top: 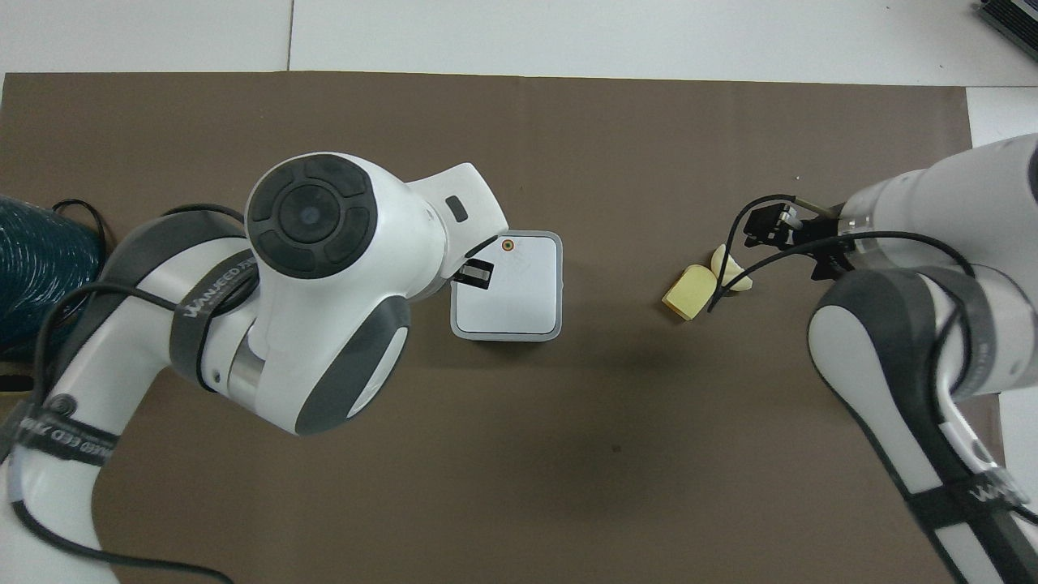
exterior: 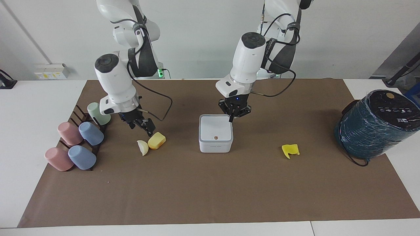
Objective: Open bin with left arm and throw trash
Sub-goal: 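Lift the bin lid with the left gripper while the right gripper reaches the cheese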
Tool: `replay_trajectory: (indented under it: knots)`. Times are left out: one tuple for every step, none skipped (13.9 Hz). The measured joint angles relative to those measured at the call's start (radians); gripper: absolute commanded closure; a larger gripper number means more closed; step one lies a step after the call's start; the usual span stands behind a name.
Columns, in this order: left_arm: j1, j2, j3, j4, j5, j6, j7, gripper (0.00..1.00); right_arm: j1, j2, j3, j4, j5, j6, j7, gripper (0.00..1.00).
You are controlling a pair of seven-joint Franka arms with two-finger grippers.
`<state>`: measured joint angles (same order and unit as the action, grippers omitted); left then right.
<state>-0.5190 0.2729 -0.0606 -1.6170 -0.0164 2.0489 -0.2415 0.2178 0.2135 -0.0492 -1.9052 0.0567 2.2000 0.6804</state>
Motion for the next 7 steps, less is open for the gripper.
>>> replay_trajectory:
  knots:
    - [0.001, 0.028, 0.002, 0.026, -0.002, 0.0, 0.0, 1.0, 0.007, 0.034, 0.0, 0.0, 0.0, 0.022, 0.021, 0.0]
    - [-0.001, 0.055, 0.001, 0.051, -0.005, 0.0, 0.0, 1.0, 0.009, 0.06, 0.0, 0.0, 0.0, 0.033, 0.033, 0.0]
    - [-0.004, 0.079, -0.002, 0.068, -0.011, 0.0, 0.0, 1.0, 0.009, 0.079, -0.001, 0.0, 0.0, 0.038, 0.043, 0.0]
    - [-0.01, 0.099, -0.003, 0.078, -0.017, 0.006, 0.0, 1.0, 0.009, 0.089, -0.002, -0.003, 0.0, 0.038, 0.049, 0.0]
    - [-0.018, 0.118, -0.004, 0.082, -0.02, 0.024, 0.0, 1.0, 0.009, 0.093, -0.002, -0.015, 0.0, 0.038, 0.054, 0.0]
    - [-0.027, 0.134, -0.004, 0.084, -0.021, 0.047, 0.0, 1.0, 0.011, 0.092, -0.002, -0.033, 0.0, 0.046, 0.055, 0.0]
    - [-0.036, 0.148, -0.004, 0.085, -0.022, 0.07, 0.0, 1.0, 0.017, 0.092, -0.002, -0.053, 0.001, 0.061, 0.055, 0.0]
